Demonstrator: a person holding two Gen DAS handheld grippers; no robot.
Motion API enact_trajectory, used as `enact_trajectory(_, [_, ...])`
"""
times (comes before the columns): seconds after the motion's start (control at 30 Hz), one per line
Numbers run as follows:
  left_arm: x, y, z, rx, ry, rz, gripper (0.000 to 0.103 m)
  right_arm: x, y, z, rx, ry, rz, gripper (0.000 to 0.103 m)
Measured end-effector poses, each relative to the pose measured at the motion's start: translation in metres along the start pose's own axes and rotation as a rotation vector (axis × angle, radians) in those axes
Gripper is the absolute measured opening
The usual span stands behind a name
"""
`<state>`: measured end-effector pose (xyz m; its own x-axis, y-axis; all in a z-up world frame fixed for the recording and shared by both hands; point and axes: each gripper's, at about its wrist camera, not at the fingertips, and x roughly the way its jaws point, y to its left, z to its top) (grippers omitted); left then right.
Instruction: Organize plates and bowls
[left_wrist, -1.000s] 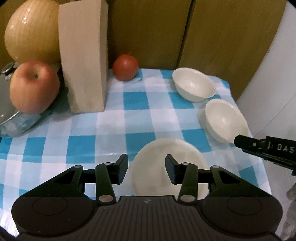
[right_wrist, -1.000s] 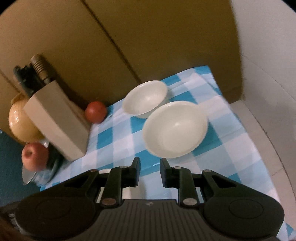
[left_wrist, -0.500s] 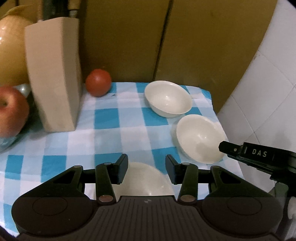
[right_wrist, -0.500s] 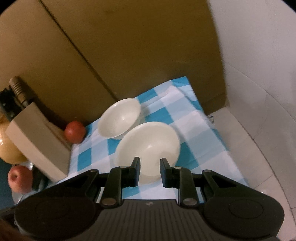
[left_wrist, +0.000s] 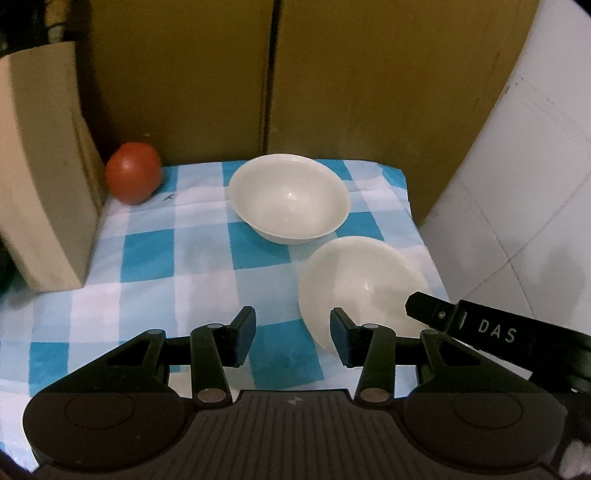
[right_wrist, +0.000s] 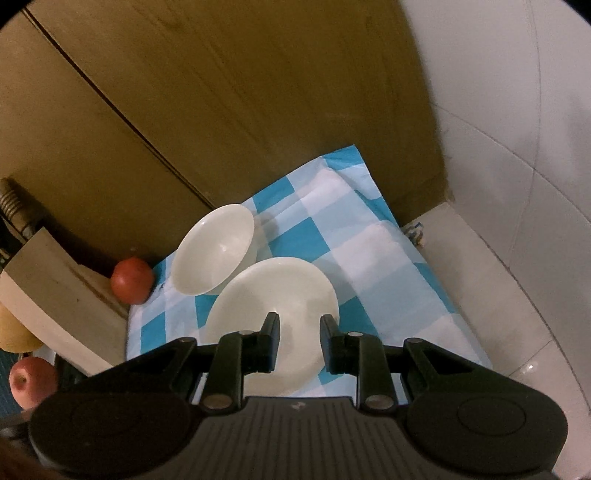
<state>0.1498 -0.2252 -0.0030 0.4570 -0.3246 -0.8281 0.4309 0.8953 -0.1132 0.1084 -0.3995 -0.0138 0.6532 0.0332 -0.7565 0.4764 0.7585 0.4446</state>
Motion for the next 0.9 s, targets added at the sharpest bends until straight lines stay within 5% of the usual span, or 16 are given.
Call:
enact_trajectory(0.57, [0.033,-0.006,0.005,0.016,0.03,0.025,0.047,0.02,0.004,-0.001,-0.012,0.031,-0.016,0.023])
enact_trajectory(0.9, [0.04,-0.01,0.0,0.022,0.038,0.028,0.023,0.024,0.003,-0.004,-0.016,0.063,-0.002,0.007])
